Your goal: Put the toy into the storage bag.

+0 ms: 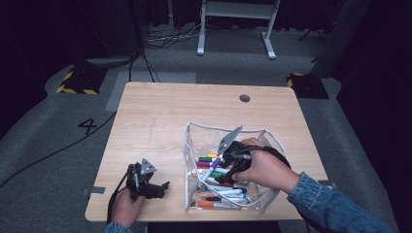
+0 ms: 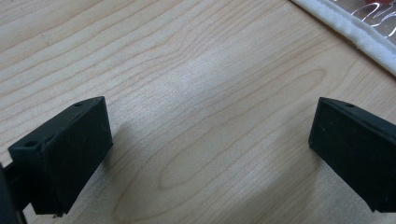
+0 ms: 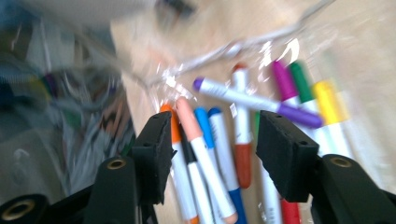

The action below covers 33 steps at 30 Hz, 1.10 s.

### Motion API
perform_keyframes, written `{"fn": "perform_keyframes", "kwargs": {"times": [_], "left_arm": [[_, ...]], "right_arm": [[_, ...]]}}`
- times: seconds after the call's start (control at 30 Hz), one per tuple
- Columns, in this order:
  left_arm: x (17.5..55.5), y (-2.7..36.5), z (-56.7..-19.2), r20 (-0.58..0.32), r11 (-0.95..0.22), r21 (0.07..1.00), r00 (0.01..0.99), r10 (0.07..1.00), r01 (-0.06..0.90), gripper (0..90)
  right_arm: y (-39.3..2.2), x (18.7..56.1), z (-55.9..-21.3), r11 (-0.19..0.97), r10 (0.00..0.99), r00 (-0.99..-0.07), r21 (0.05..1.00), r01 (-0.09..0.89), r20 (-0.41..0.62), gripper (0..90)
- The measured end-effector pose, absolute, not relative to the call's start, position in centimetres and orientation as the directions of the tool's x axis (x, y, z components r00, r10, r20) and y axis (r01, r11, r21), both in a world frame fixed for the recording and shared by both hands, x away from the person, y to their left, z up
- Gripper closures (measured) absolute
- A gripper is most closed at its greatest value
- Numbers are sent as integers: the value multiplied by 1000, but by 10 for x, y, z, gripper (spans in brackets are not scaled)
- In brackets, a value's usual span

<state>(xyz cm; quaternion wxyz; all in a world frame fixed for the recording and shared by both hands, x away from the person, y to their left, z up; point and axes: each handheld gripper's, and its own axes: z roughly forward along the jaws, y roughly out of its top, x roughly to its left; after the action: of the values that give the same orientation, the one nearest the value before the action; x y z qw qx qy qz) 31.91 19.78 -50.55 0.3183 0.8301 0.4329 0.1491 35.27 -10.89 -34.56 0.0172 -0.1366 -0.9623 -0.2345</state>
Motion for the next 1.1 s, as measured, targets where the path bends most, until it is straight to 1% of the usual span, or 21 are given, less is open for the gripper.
{"fn": "perform_keyframes", "kwargs": {"times": [0.13,0.27,0.4,0.53,0.7,1.1], "left_arm": [[319,198,-506,-28,-422,658,581,814,624,0],[319,198,-506,-28,-422,658,580,814,624,0],[319,198,-506,-29,-423,657,581,813,624,0],[319,198,-506,-28,-422,658,581,814,624,0],[319,198,-505,-33,-422,654,580,814,628,0],[320,198,-505,-22,-429,652,581,813,625,0]], "right_arm": [[-120,357,-328,806,313,-948,510,302,66,452],[-137,355,-313,752,369,-927,563,342,71,437],[-160,351,-299,722,418,-908,591,360,42,428],[-194,353,-288,678,486,-873,617,399,30,420],[-234,352,-283,623,570,-821,643,446,16,421],[-310,346,-284,526,702,-712,660,536,19,408]]}}
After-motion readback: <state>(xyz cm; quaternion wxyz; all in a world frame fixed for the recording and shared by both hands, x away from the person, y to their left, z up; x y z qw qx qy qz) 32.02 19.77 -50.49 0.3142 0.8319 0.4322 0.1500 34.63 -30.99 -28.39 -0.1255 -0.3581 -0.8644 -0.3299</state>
